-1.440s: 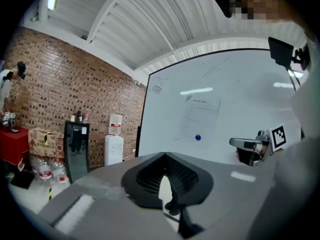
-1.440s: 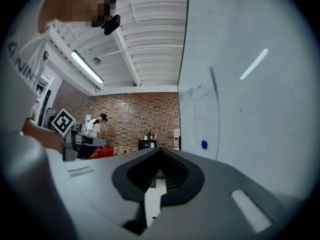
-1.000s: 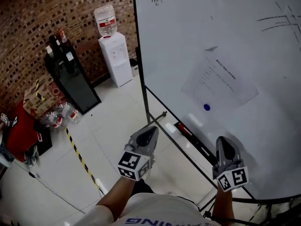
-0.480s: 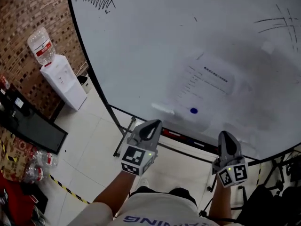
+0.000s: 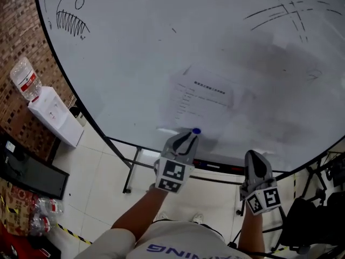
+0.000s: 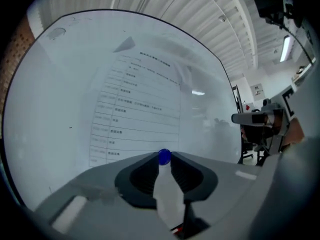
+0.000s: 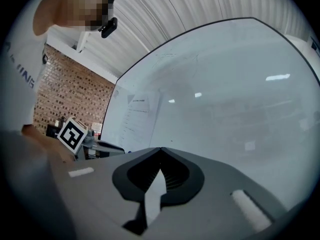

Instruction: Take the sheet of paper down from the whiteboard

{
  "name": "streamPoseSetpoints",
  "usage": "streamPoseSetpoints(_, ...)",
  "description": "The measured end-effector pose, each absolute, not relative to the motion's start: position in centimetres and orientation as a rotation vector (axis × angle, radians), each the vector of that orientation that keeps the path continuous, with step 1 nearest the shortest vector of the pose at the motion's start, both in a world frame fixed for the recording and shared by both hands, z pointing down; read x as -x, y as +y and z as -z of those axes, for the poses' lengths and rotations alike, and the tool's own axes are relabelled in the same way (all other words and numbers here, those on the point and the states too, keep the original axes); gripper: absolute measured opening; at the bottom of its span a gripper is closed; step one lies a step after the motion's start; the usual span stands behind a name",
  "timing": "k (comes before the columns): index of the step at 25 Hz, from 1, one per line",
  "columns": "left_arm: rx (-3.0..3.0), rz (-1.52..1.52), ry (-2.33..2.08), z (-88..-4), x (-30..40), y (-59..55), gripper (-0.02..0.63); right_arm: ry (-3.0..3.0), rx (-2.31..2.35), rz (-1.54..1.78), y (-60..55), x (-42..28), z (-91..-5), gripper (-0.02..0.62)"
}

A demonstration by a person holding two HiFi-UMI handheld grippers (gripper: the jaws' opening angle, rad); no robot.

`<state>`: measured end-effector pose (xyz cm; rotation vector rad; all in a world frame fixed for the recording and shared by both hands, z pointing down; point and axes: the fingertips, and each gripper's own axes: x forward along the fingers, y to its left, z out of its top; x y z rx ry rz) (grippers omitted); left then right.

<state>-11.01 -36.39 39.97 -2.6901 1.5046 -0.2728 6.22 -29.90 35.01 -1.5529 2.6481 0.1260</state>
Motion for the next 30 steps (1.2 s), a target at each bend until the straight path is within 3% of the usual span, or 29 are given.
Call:
streamPoseSetpoints(3,2.633,0.355,1.524,-40.6,9.8,-37.0,0.156,2.644,1.552,-0.122,-29.8,-6.7,-35.0,0.006)
streamPoseSetpoints(6,2.599,0.369,1.548,-40.7,9.2,-37.5,0.186,2.651,1.539,-0.114,-29.8,-6.7,-35.2,0.006)
streamPoseSetpoints(10,2.553,0.349,1.617,-40.5,9.2,-38.1,0.184,2.676,1.509,-0.111,-29.8,-5.9,-35.5,0.006)
streamPoseSetpoints(13,2.504,0.354,1.689,-40.6,9.5,-38.3,0.144,2.7,1.475,-0.129,-30.0,-4.8,-35.2,0.006)
streamPoseSetpoints(27,2.553,0.294,1.703,-40.3,9.6,-38.4,0.13,2.677,1.399,-0.26,-34.8,-2.3,-26.9,0.008)
streamPoseSetpoints(30,2.569,0.279,1.695,-40.3,9.6,-38.3,0.13,2.706,1.382,-0.28,-35.1,-1.3,-24.9,0.094)
